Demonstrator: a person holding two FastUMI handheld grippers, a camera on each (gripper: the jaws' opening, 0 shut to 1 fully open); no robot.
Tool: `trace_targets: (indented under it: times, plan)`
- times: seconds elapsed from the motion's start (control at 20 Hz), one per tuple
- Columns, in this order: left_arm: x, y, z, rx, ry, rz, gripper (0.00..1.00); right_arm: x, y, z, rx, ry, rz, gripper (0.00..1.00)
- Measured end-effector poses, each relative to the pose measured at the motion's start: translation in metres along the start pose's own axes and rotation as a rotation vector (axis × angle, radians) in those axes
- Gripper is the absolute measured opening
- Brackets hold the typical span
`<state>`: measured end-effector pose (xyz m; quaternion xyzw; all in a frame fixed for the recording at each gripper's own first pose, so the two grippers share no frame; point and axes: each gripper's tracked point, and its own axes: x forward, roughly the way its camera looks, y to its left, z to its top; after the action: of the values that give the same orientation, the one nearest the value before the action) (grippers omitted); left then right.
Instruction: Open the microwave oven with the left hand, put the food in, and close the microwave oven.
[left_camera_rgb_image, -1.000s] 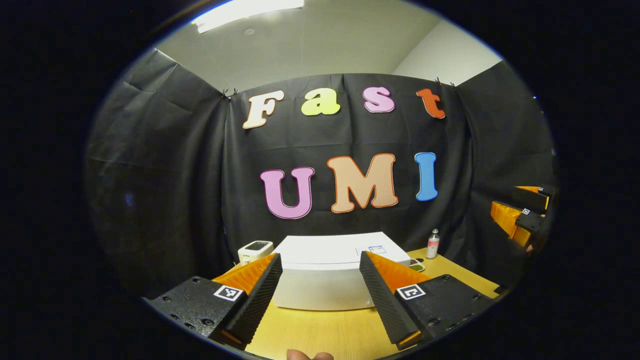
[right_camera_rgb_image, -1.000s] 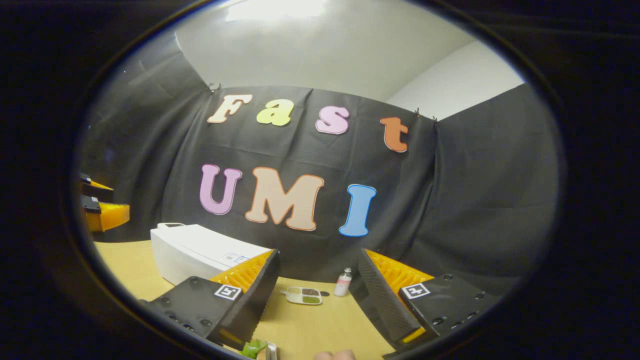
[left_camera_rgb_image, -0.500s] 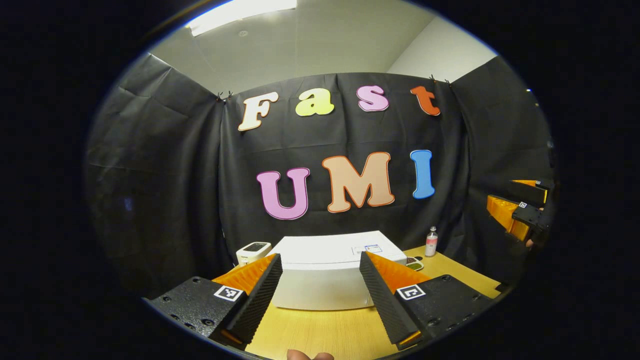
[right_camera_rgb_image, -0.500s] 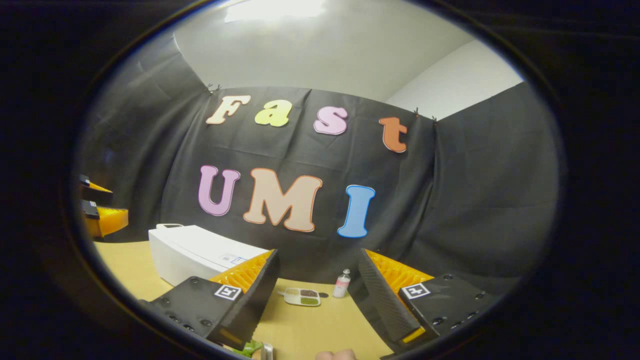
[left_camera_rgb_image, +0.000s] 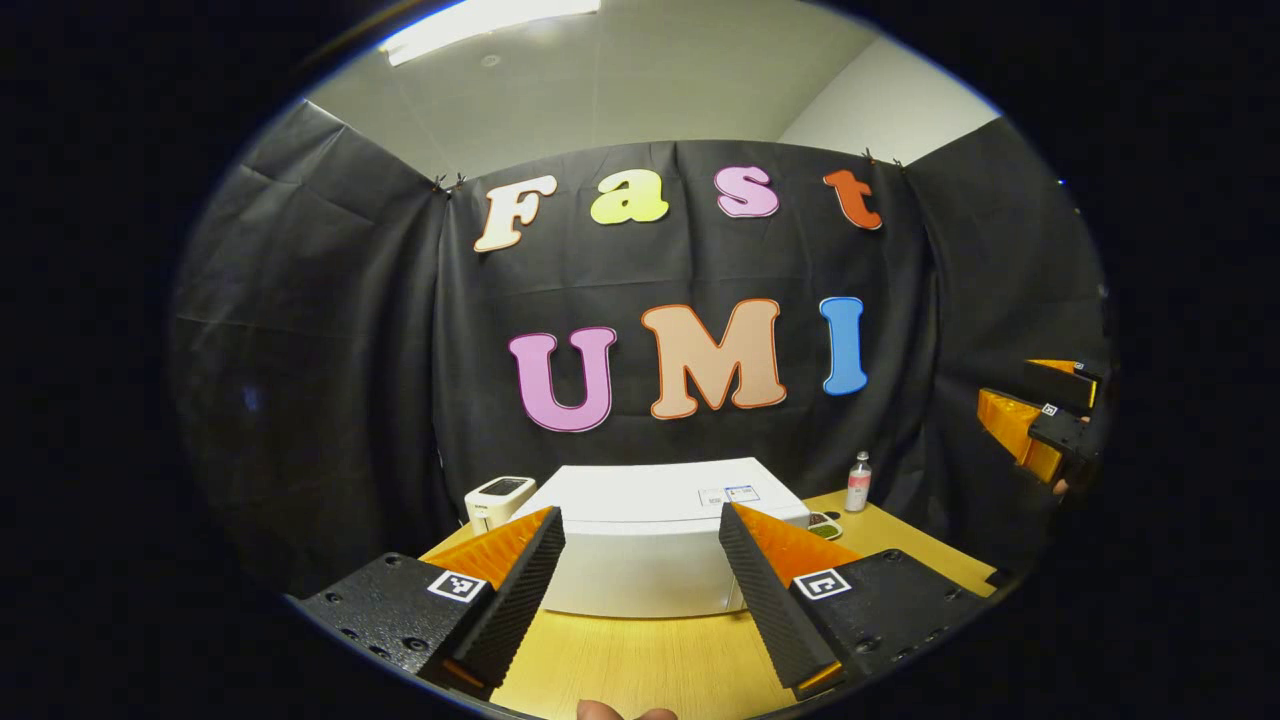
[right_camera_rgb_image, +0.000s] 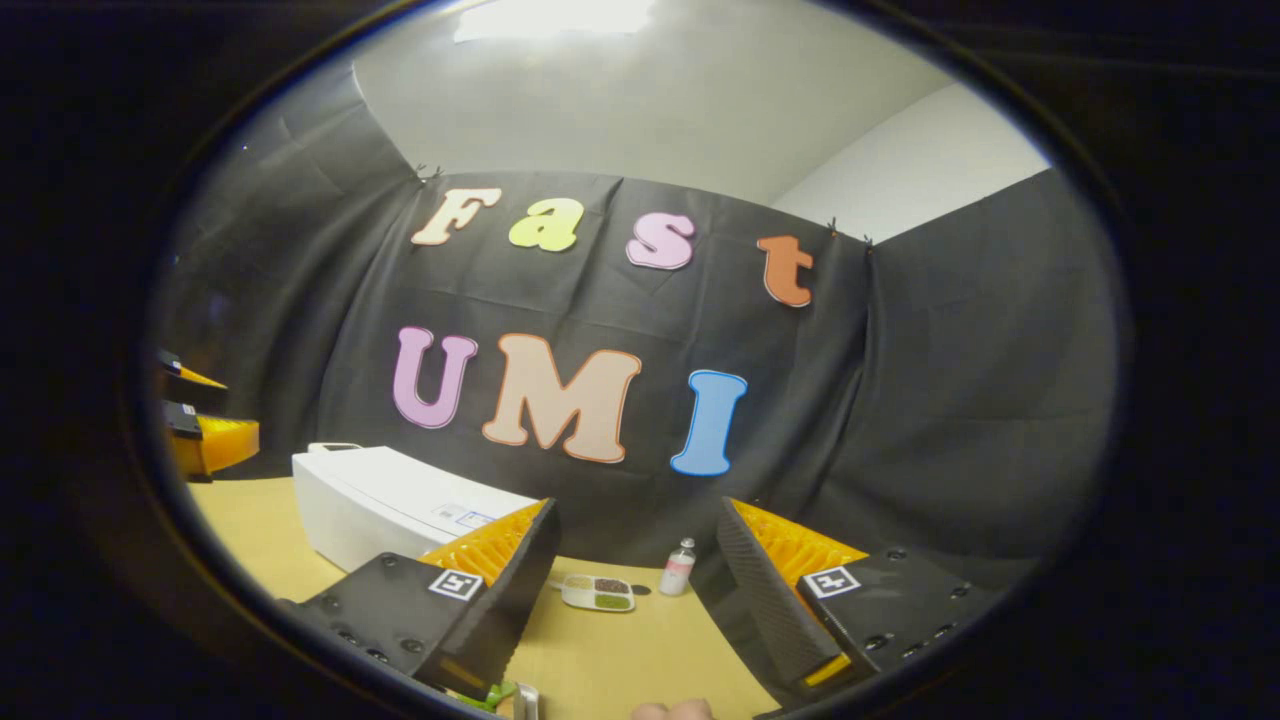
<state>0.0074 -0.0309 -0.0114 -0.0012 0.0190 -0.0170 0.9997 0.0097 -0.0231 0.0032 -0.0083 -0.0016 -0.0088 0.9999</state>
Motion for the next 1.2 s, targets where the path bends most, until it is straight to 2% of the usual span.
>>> trace_targets:
  times: [0.35,0.4,0.65,0.7,0.95,1.2]
  plan:
    - [0.006,-0.003,-0.006,0.011,0.013,-0.008,0.96,-0.003,0.002,0.006,0.003,-0.015,0.009,0.97]
    - [0.007,-0.004,-0.008,0.009,0.014,-0.011,0.96,-0.003,0.003,0.005,0.001,-0.013,0.012,1.0]
    - [0.022,-0.007,-0.021,0.014,0.032,-0.027,0.96,-0.008,0.0,0.006,-0.001,-0.014,0.018,1.0]
    - [0.027,-0.008,-0.024,0.006,0.036,-0.029,0.96,-0.01,-0.001,0.006,0.002,-0.012,0.018,0.97]
    - [0.048,-0.02,-0.067,0.011,0.091,-0.058,0.96,-0.016,-0.003,0.001,-0.002,0.014,0.027,1.0]
    - [0.079,-0.05,-0.112,0.048,0.141,-0.118,0.96,-0.023,0.014,0.009,0.075,0.039,0.05,0.97]
